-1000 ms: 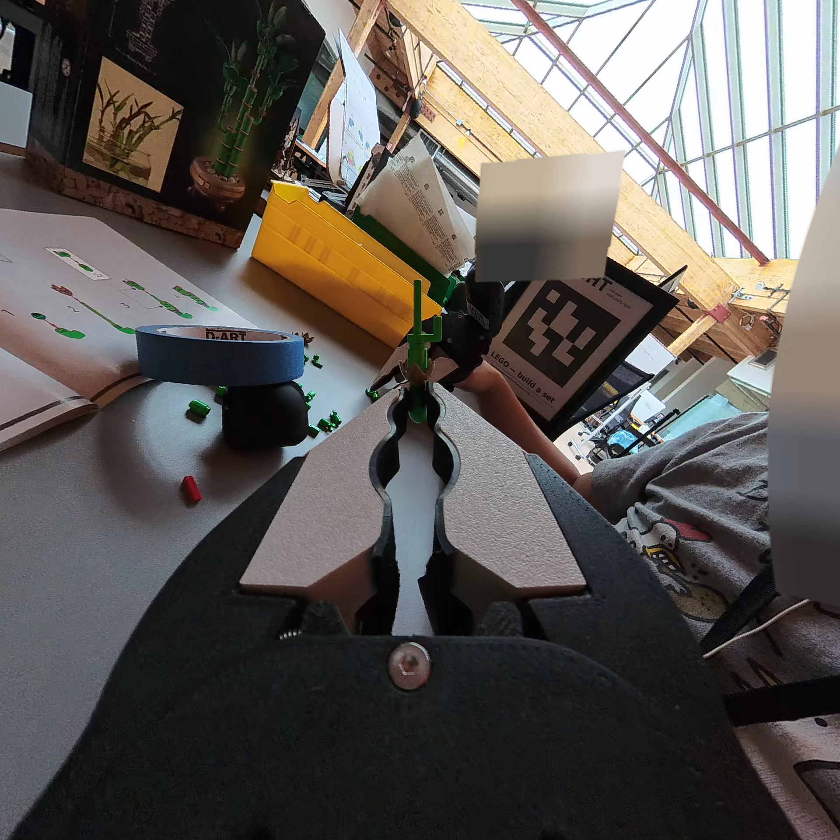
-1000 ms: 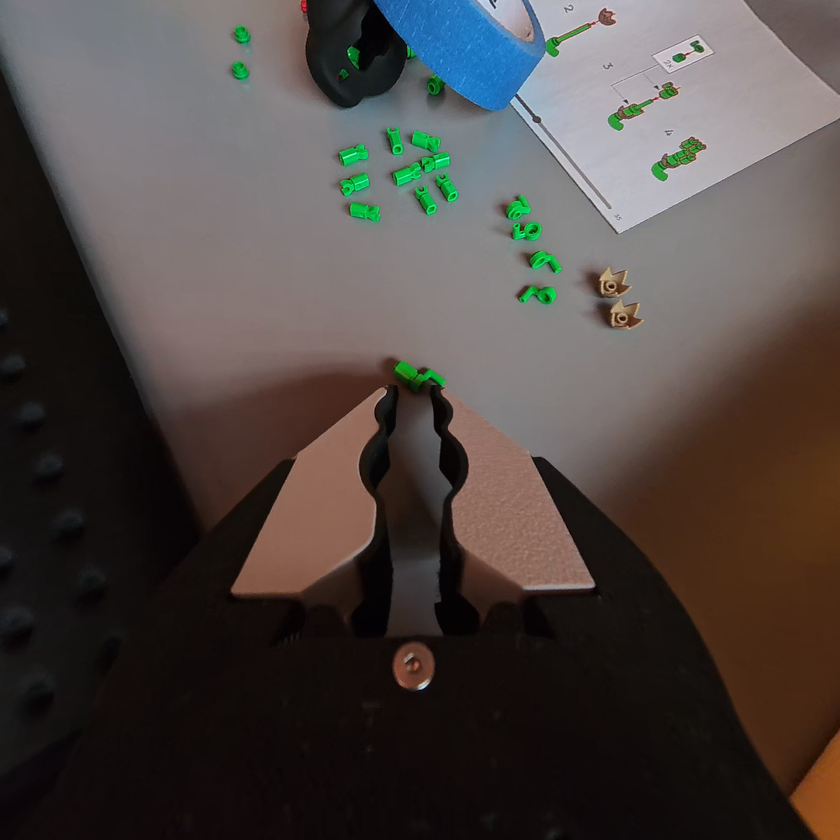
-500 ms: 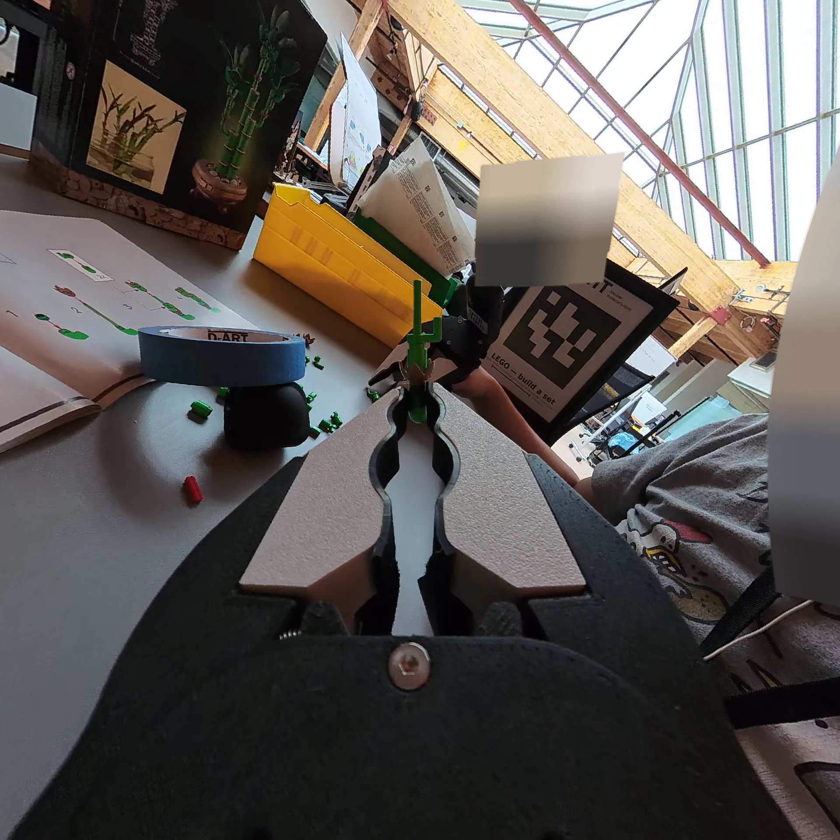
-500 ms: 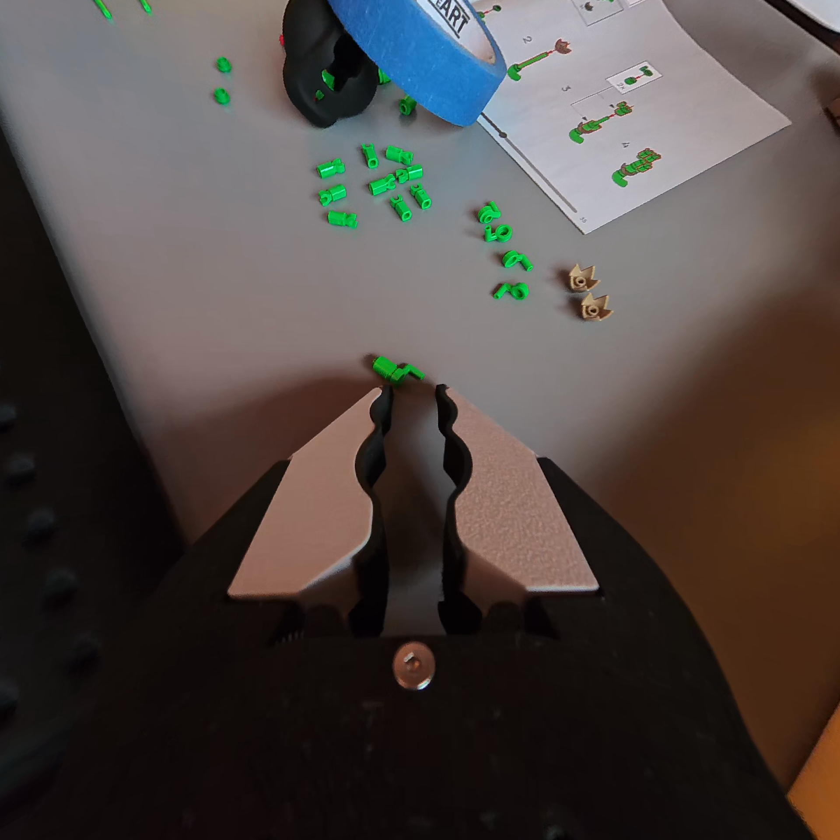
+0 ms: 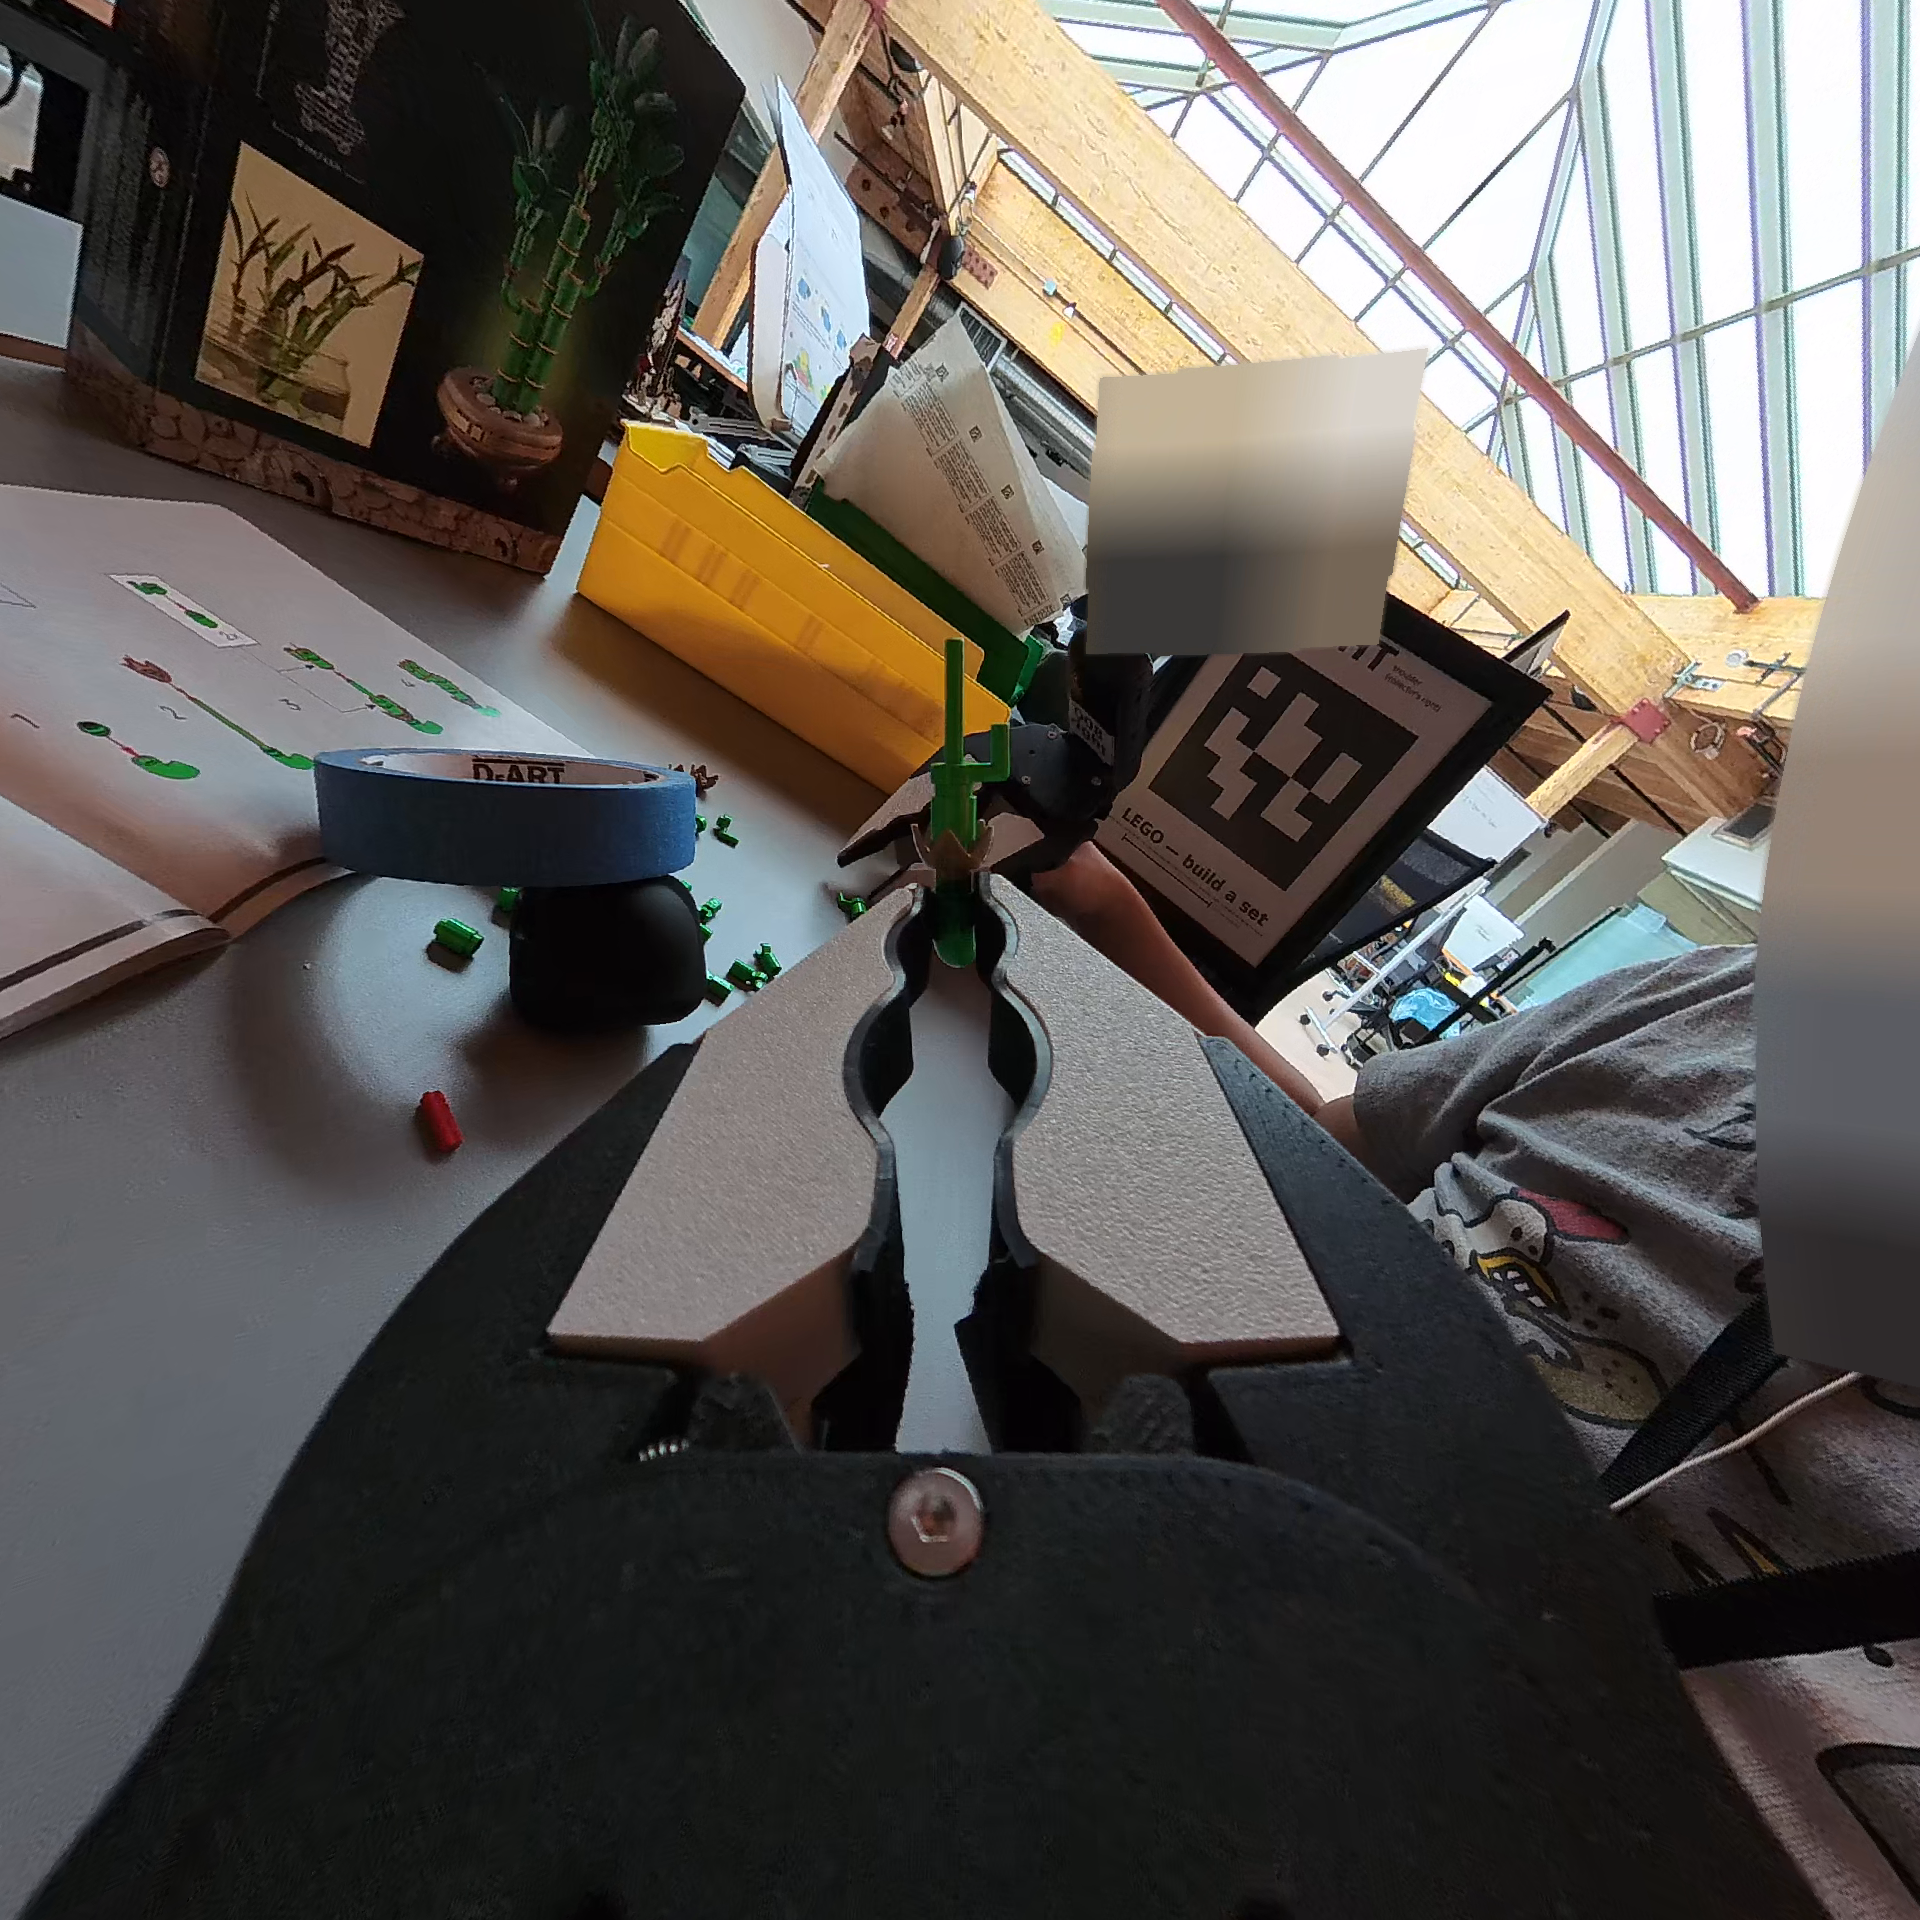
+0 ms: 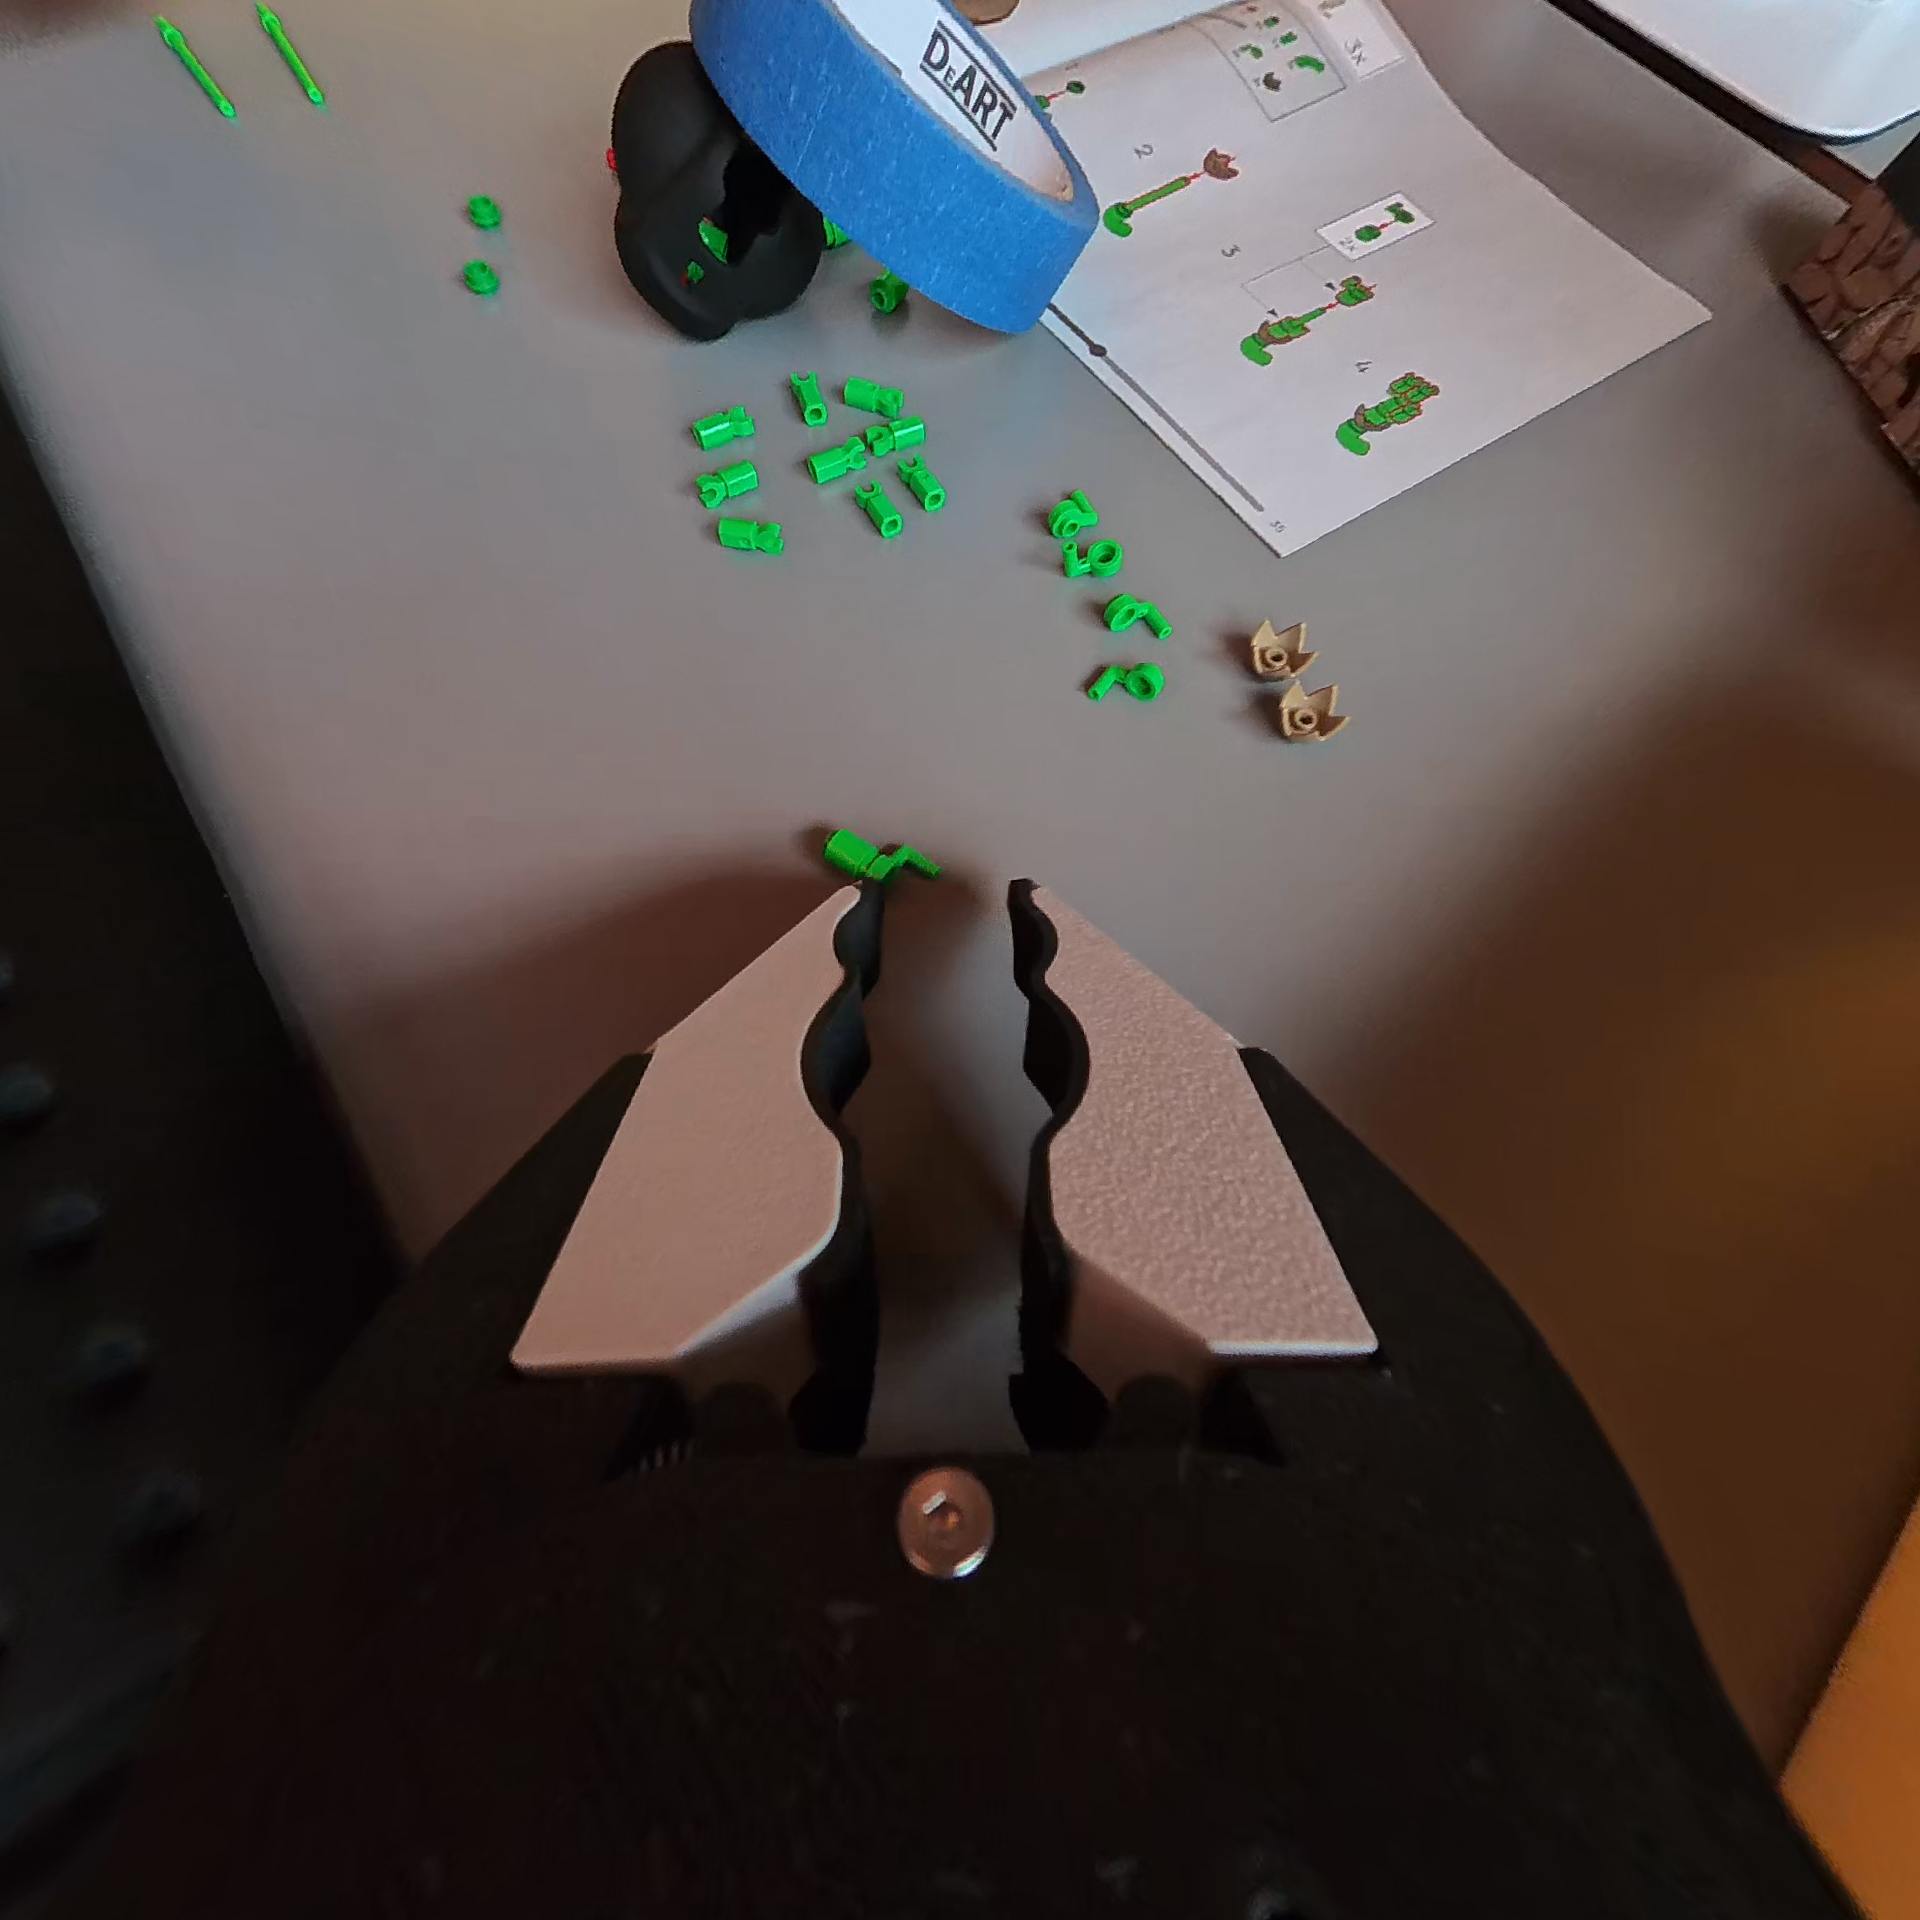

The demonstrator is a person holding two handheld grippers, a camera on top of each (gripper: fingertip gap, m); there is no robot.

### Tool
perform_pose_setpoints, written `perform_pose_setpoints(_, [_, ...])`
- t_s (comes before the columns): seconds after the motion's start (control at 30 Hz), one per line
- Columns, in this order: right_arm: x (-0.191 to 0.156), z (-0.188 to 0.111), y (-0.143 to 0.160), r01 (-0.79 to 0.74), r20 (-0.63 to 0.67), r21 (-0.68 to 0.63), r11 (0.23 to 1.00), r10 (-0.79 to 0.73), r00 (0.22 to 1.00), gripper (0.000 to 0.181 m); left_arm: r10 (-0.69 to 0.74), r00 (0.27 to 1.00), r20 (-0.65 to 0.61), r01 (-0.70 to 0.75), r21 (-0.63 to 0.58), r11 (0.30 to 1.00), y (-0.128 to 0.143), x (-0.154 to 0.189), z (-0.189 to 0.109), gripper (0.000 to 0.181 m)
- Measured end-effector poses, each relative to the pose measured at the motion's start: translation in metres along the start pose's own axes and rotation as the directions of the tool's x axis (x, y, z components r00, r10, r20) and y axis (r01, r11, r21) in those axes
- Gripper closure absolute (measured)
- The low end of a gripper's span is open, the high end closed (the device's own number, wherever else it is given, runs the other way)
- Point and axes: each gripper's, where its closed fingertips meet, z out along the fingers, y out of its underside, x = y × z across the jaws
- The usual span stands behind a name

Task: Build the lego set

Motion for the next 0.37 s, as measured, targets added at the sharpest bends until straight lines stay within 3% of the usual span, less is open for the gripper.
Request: perform_pose_setpoints(0.37, [0.0077,-0.0053,-0.0056,-0.008,-0.043,0.052,0.999,0.010,0.999,0.158,0.000,1.000,0.001,0.000,0.002,1.000,-0.0004,-0.0001,-0.0004,0.177])
